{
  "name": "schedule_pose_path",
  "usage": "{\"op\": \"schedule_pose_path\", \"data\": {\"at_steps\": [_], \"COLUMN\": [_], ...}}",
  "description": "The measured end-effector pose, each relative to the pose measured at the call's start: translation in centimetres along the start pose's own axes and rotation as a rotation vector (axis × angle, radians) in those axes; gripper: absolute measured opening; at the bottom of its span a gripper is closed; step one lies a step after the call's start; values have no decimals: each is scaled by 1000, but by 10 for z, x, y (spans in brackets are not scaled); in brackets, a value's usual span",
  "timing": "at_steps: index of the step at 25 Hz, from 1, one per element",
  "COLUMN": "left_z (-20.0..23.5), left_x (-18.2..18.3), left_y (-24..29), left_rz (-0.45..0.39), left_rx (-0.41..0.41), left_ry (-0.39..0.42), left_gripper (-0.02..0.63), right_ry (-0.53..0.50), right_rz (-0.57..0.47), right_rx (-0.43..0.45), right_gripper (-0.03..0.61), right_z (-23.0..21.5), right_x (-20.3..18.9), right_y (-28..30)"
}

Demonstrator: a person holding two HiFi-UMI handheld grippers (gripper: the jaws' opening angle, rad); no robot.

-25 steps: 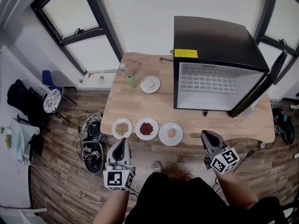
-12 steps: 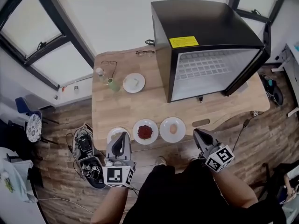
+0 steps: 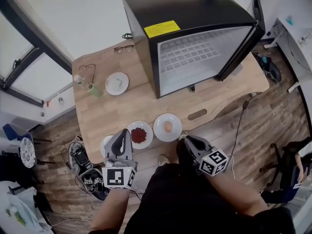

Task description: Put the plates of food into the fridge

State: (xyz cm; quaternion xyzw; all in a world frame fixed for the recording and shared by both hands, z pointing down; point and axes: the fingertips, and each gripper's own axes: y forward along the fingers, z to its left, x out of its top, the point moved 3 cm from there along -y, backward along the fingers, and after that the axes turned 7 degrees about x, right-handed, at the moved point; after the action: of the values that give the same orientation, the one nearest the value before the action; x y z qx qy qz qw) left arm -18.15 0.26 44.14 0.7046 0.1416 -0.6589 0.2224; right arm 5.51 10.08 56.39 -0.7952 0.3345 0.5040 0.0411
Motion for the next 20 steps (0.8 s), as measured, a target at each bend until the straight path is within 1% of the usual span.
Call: {"op": "schedule_pose_path", "data": {"at_steps": [6,7,9,10,15,17,20], "left_z": [-8,-7,-3,-2,4,3,2], "left_x": [-5,-9,-15,-17,-25,-26,-25], "left_y": [6,5,1,-1,-5,-4,1], "left_rz": [17,27,50,60,101,111,118], "left_rx": [8,16,34,42,70,72,65], "left_ry": [34,36,37,39,48,50,61], "left_gripper": [5,5,5,5,5,5,5], "right_ry": [170,196,247,280,487,541,591], "right_rz": [27,38,64,71,50,52,65], "right_rx": [-19,-20,-24,-29,-78,-85,-78], "right_gripper": [28,55,140,149,156,156,156], "right_z": [-26,-31,-40,-45,-71,-77,-84], "right_x": [-39,-47,-63,-70,-96,-103,-111], "right_y": [7,10,17,21,40,47,57]}}
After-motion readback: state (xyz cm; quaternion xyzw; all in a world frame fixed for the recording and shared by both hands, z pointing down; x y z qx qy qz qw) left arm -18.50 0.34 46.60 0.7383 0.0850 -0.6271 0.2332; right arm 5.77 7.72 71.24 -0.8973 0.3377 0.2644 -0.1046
